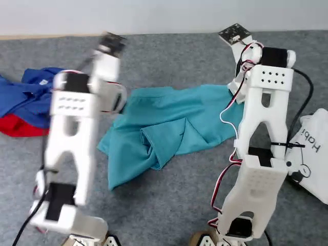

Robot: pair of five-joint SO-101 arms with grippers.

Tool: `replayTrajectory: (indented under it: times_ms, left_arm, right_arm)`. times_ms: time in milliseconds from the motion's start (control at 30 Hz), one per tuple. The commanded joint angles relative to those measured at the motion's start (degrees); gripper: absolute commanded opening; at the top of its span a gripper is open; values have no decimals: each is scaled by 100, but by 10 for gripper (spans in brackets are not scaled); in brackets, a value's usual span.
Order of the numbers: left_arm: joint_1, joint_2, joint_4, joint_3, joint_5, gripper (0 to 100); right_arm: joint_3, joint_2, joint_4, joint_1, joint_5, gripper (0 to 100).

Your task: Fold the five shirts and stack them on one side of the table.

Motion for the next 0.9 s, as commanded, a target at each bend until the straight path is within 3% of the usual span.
replayTrajectory:
  times_ms: [0,267,767,867]
  left_arm:
    - [334,475,-202,-40,88,151]
    - [765,1248,-211,-418,158,232]
    - [976,2936,158,-1701,141,225]
    - [976,2998,413,-1991,132,165]
  right_arm:
    - [141,-488,242,13,-79,11]
    - [246,-488,242,-4,-88,11]
    - [255,-585,251,31,-88,11]
    - [255,-585,251,40,-88,11]
